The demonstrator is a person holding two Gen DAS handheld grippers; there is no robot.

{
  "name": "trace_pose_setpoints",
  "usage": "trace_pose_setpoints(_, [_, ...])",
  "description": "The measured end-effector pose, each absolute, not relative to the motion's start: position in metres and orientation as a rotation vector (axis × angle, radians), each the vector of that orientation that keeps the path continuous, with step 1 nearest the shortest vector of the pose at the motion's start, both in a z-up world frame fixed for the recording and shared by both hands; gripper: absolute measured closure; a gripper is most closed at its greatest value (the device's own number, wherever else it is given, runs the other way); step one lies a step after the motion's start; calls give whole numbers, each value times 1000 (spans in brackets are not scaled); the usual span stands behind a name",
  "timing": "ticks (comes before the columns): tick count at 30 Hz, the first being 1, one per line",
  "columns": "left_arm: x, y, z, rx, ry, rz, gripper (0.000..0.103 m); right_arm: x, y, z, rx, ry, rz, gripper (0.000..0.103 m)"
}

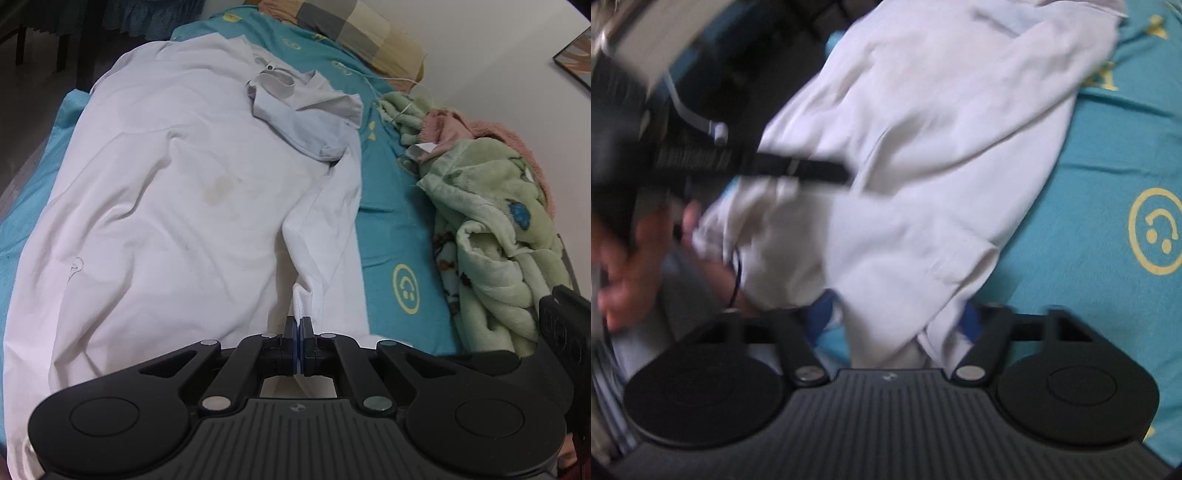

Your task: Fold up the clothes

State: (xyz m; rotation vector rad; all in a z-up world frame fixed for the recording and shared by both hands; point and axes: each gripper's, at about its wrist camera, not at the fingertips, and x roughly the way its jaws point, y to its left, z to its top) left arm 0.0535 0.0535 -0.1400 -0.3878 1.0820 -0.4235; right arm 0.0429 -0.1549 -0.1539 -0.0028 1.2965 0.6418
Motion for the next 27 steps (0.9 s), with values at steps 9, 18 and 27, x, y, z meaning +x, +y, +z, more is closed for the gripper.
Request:
trace_pose_setpoints(9, [44,45,-131,-391,1069,-500,102,-10,-123,-126,-209,1386,651,89])
trace_pose_setpoints(18, [36,38,-163,-251,1183,-426,101,-35,-130,-96,-187,1290,686,86])
trace_pose_setpoints(27, [37,57,-140,-316,1100,-385,53,56,-165,-50,41,979,500,86])
